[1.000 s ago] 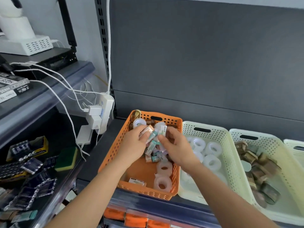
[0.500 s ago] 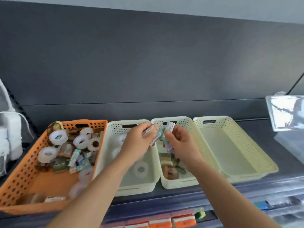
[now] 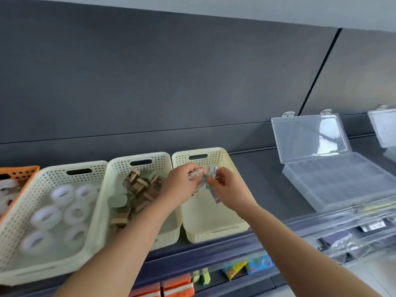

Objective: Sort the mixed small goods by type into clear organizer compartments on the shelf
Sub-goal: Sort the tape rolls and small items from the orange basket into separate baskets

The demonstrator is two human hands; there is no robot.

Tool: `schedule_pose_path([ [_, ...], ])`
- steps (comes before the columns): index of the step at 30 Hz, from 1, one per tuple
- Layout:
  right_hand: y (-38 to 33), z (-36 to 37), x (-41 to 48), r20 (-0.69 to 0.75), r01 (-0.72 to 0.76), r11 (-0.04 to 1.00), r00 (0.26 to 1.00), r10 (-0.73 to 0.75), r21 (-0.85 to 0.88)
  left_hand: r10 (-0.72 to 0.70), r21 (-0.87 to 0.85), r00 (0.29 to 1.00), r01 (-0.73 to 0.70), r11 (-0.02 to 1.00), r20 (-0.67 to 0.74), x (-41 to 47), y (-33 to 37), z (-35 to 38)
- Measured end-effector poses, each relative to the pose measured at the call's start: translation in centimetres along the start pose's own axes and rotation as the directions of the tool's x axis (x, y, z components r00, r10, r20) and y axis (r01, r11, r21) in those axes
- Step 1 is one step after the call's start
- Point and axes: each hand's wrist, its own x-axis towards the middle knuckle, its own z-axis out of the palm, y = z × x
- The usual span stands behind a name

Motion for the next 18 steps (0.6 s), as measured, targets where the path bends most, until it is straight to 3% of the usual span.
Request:
schedule_pose_path([
  [5,2.5,0.4,4.1,0.044,0.011,0.971,0.999,0.000,-0.237,-0.013,0.187,0.996,-0.005,0.982,0.092,4.3,-0.7,2.4],
  [8,3.5,1.0,6.5,0.071,0.036,0.918,0.997,-0.009,-0.395,-0.017,0.377,0.985,-0.050,0.925,0.174,6.7,-1.8,3.5],
  [12,4.0,1.8,9.1,0.114,0.117,0.836,0.991,-0.066,-0.537,-0.007,0.494,0.971,-0.115,0.862,0.239,8.8,-3.1,4.5],
  [15,4.1,2.1,10.4,0.132,0.213,0.715,0.977,-0.168,-0.666,0.002,0.616,0.970,-0.155,0.773,0.242,9.5,-3.5,4.9],
  [17,4.4,2.4,10.6,0.221,0.277,0.595,0.961,-0.167,-0.754,-0.026,0.715,0.963,-0.183,0.674,0.270,9.4,-3.6,5.2],
  [18,4.6,2.5,10.7,0.244,0.279,0.587,0.960,-0.141,-0.760,-0.059,0.762,0.956,-0.192,0.619,0.289,9.2,-3.7,5.4],
])
